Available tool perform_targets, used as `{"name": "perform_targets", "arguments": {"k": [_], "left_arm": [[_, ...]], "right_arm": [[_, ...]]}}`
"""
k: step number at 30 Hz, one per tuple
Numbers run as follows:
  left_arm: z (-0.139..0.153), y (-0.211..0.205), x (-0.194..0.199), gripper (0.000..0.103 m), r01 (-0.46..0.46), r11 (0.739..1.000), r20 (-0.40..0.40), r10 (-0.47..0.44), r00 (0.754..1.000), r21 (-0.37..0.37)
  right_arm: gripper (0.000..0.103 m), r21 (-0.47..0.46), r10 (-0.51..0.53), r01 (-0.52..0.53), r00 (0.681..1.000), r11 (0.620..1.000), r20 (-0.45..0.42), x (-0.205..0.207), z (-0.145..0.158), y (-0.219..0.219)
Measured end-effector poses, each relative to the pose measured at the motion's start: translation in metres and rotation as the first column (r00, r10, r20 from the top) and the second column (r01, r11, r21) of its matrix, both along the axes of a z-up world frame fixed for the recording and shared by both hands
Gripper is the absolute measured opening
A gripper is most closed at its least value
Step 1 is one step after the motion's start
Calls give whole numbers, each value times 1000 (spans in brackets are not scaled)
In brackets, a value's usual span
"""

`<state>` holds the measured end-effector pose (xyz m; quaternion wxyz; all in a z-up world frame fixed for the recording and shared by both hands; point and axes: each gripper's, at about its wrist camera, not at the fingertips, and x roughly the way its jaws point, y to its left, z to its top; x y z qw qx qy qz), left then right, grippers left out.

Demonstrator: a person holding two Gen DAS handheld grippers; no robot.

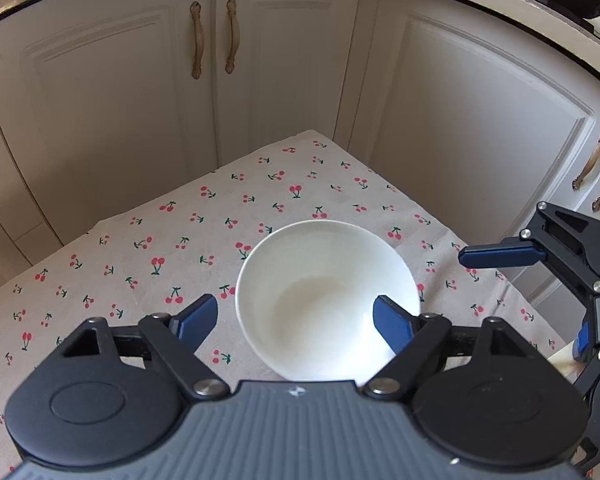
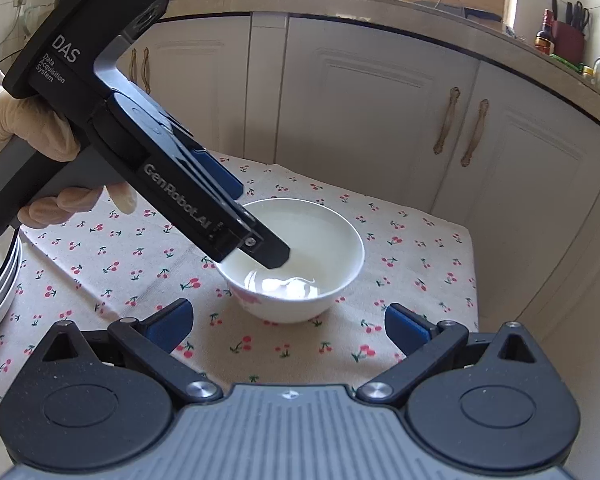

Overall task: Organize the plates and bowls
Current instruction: 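Move the left tool to the last pink-flowered bowl and grasp its rim, then lift the bowl with the left tool and carry it over the placed bowl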

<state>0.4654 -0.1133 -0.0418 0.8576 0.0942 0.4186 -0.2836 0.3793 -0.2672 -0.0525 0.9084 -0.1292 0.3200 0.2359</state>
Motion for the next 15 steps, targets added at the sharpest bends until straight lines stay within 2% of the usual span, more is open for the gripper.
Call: {"name": "perform_targets", "arguments": {"k": [7, 15], "left_arm": [[-10, -4, 15, 76, 7, 1000, -20, -7, 1000, 0], [-13, -10, 17, 74, 26, 1000, -27, -26, 999, -5]], "right_arm": [[103, -14, 22, -22, 1000, 1000, -1, 21, -15, 12], [102, -7, 15, -15, 1000, 1000, 7, 31, -19, 14]]}}
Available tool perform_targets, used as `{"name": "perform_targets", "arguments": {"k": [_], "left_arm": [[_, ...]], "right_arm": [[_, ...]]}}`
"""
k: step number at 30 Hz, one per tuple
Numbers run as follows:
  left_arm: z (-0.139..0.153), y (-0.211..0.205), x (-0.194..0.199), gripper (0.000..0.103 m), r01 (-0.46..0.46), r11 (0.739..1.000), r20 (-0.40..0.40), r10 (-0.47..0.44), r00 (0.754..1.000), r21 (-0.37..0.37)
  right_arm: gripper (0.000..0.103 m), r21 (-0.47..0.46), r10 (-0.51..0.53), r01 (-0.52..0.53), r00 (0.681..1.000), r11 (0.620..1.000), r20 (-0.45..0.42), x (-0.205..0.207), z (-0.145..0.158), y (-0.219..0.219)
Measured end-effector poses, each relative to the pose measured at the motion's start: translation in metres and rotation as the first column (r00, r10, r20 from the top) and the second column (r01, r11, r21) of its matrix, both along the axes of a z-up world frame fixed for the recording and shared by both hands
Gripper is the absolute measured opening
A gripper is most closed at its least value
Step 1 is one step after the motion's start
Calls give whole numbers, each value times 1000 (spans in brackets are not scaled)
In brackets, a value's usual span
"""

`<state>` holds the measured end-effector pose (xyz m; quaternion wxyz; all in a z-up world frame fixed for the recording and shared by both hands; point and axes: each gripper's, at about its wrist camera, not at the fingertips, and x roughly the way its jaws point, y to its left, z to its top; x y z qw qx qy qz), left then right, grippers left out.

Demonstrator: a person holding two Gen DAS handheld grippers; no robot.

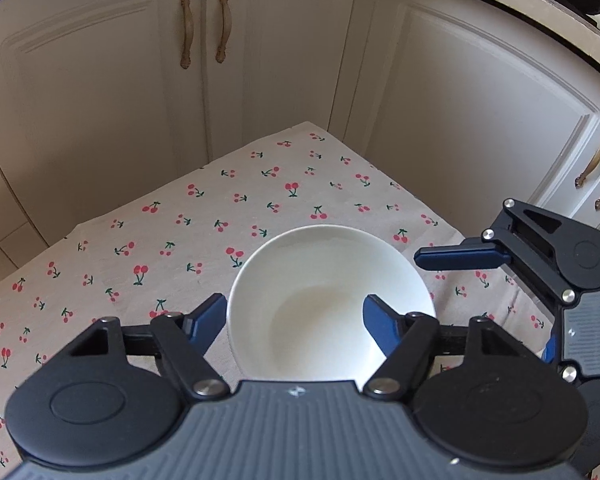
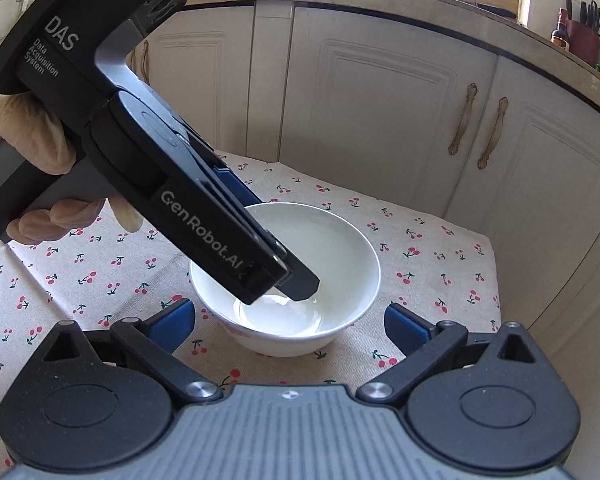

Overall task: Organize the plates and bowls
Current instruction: 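Lift the bowl with the left tool and carry it over the placed bowl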

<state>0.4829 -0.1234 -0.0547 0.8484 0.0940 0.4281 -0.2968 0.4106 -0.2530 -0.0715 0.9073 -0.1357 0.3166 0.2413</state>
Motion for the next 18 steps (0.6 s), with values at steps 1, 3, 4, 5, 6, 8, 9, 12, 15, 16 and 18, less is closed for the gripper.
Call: {"name": "perform_targets", "arguments": {"k": [1, 3, 4, 5, 6, 8, 9, 12, 15, 16, 18], "left_arm": [[0, 0, 0, 73, 0, 1000, -2, 0, 1000, -2], [-1, -1, 0, 68, 3, 1000, -5, -3, 1000, -1], [-1, -2, 1, 68, 5, 1000, -3, -5, 1000, 5], [-1, -3, 1, 68, 8, 1000, -1, -8, 1000, 7], [-1, -2, 1, 68, 8, 1000, -1, -8, 1000, 7], [-2, -2, 2, 68, 9, 1000, -3, -9, 1000, 4], [-2, -2, 2, 68, 9, 1000, -4, -9, 1000, 3], [-3, -2, 2, 68, 10, 1000, -4, -10, 1000, 4], [-3, -2, 3, 68, 14, 1000, -5, -14, 1000, 6], [-4, -2, 4, 68, 15, 1000, -9, -15, 1000, 6], [-5, -3, 3, 68, 16, 1000, -8, -16, 1000, 8]], "right_arm": [[102, -4, 0, 0, 1000, 1000, 3, 0, 0, 1], [100, -7, 2, -2, 1000, 1000, 5, 0, 0, 1], [100, -7, 4, -4, 1000, 1000, 4, 1, 0, 1], [98, -9, 7, -7, 1000, 1000, 4, -1, 0, 1], [95, -11, 9, -9, 1000, 1000, 4, -2, 1, 2], [94, -7, 15, -15, 1000, 1000, 0, -1, 1, 1], [94, -7, 15, -15, 1000, 1000, 0, -2, 1, 2], [94, -6, 15, -15, 1000, 1000, 0, -1, 1, 2], [95, -10, 14, -14, 1000, 1000, -2, 1, 0, 2], [95, -10, 14, -14, 1000, 1000, -5, 2, 0, 2], [95, -6, 14, -14, 1000, 1000, -12, 4, 0, 3]]}}
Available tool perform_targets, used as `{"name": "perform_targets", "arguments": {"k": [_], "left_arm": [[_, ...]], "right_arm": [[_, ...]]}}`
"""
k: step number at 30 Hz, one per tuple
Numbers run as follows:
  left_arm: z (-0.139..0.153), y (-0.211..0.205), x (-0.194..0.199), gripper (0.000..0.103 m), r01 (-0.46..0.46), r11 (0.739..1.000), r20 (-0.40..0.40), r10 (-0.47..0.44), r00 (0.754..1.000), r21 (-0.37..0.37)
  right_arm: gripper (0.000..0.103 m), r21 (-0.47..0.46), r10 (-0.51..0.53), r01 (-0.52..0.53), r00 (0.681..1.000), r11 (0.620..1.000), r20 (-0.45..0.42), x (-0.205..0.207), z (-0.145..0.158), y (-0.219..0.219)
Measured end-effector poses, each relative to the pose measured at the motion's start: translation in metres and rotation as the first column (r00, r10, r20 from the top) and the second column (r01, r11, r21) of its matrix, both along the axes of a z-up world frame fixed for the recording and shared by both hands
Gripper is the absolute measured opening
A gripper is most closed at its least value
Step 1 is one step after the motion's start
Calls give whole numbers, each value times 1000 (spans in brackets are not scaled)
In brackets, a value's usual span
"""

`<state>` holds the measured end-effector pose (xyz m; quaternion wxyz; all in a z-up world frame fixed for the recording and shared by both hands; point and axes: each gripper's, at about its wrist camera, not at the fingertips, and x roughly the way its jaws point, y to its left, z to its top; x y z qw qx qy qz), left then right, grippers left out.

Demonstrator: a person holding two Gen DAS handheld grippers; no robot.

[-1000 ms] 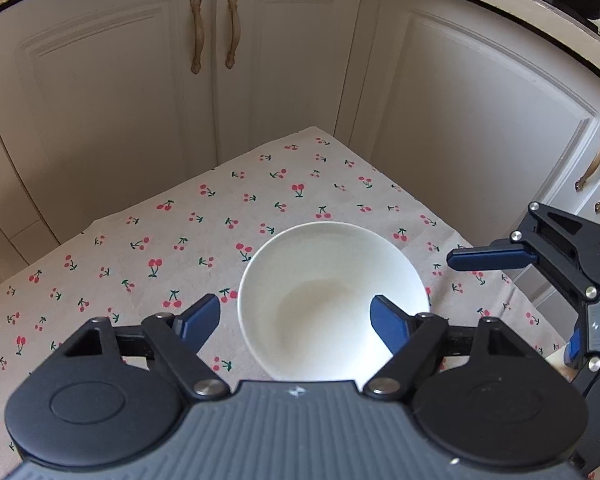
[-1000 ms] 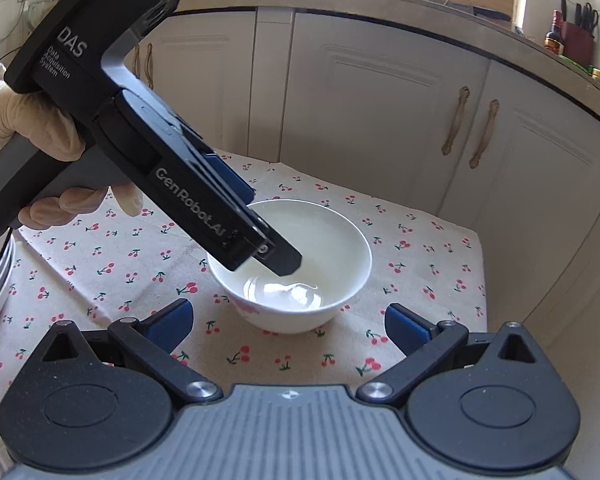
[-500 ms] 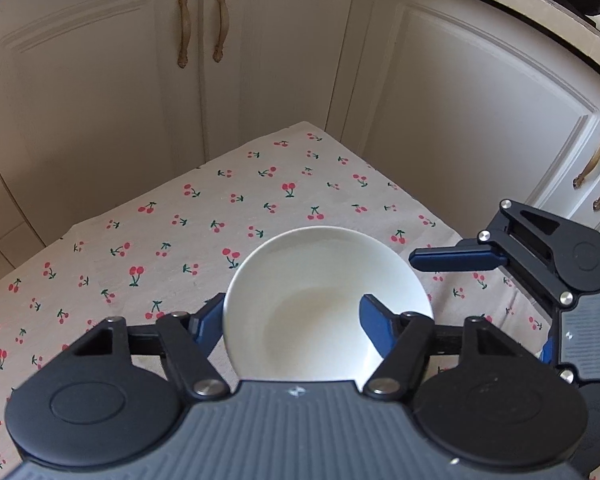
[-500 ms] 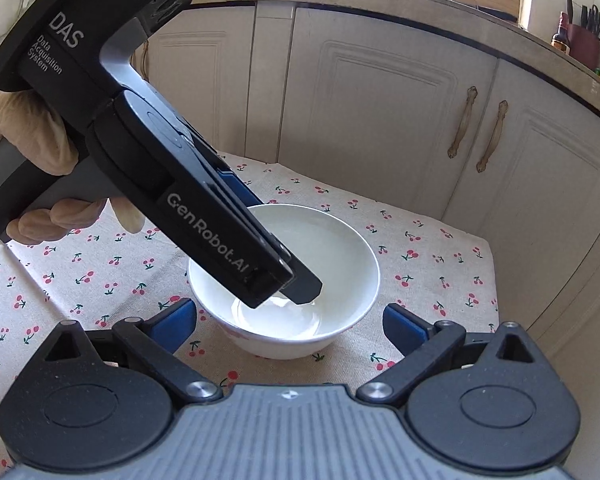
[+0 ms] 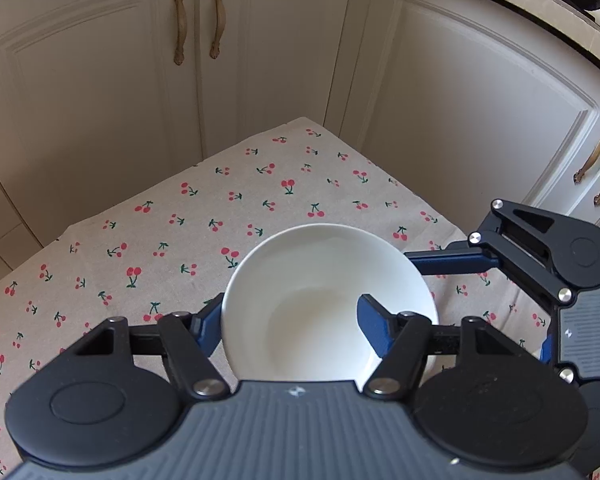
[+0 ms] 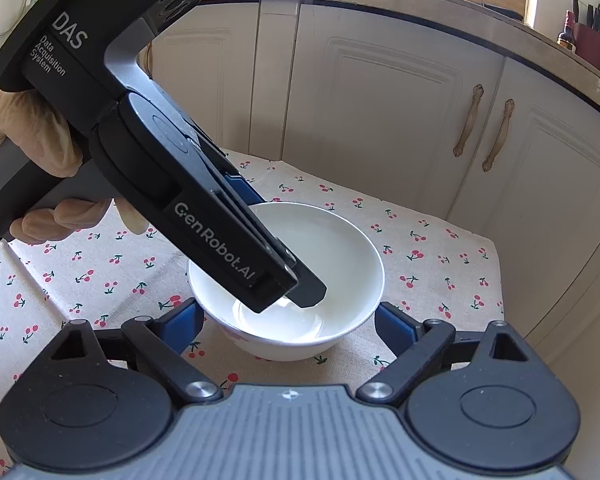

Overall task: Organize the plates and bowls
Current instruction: 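Lift the bowl with the left tool and carry it over the placed bowl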

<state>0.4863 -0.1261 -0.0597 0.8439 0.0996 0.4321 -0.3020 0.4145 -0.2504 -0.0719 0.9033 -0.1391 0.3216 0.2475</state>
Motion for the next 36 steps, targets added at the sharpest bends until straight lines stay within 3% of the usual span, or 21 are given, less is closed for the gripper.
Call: {"name": "perform_targets", "arguments": {"k": [19, 36], "left_arm": [[7, 2, -12, 67, 13, 1000, -21, -14, 1000, -22], [73, -1, -98, 67, 39, 999, 17, -38, 999, -26]], "right_arm": [[95, 7, -8, 8, 999, 1000, -39, -9, 8, 3], [95, 19, -13, 14, 999, 1000, -37, -92, 63, 5]]}}
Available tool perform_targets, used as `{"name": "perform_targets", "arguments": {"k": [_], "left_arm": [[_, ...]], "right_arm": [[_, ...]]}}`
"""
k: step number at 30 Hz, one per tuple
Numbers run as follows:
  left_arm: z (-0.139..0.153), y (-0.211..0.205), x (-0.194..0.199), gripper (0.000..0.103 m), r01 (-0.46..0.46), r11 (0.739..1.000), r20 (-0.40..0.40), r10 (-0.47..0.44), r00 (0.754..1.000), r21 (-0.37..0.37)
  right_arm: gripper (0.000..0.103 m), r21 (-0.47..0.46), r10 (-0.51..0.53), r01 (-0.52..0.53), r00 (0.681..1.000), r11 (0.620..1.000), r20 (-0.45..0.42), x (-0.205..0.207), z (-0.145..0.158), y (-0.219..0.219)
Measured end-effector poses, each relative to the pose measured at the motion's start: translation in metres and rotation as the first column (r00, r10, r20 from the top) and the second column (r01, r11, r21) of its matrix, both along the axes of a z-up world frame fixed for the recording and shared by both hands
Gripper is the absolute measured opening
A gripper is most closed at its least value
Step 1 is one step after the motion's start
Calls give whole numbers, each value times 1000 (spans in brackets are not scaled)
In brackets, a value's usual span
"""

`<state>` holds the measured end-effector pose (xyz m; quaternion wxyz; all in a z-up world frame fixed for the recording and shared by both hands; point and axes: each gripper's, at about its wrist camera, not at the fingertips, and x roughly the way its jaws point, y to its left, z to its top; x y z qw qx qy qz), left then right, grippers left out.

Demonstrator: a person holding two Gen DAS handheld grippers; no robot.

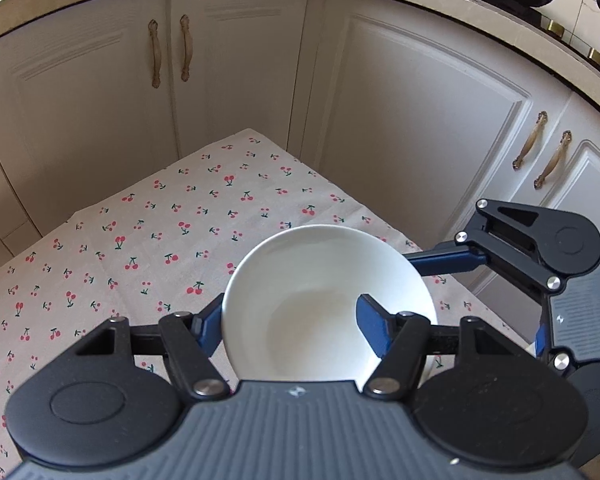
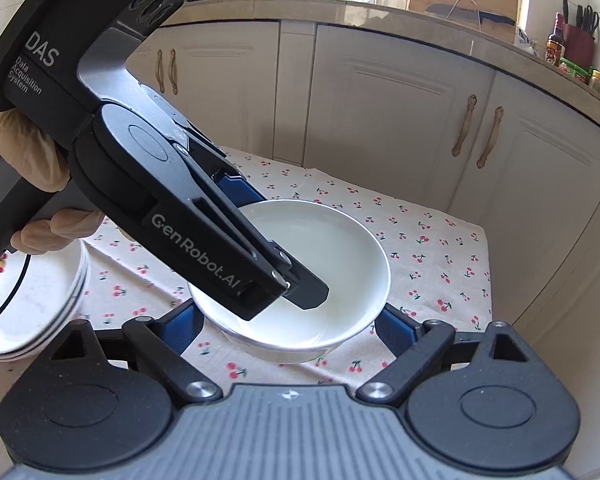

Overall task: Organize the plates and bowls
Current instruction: 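Lift the bowl with the left tool and carry it over the placed bowl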

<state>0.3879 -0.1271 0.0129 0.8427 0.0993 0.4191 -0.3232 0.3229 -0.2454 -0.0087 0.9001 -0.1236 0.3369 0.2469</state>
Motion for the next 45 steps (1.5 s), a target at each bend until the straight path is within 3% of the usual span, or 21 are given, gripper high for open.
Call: {"name": "perform_targets", "arguments": {"k": [9, 18, 31, 45], "left_arm": [[22, 2, -57, 67, 15, 1000, 36, -15, 999, 14], [24, 7, -107, 67, 29, 999, 39, -30, 999, 29], [5, 9, -148, 67, 42, 998, -6, -42, 999, 52], [-9, 11, -156, 67, 40, 997, -43, -37, 998, 64]], "right_arm": [[95, -17, 1, 0, 999, 1000, 33, -61, 26, 5], [95, -15, -3, 3, 1000, 1000, 26, -113, 30, 11], [95, 19, 4, -3, 999, 1000, -51, -145, 15, 11], [95, 41, 14, -9, 994, 999, -104, -154, -1, 12]]}}
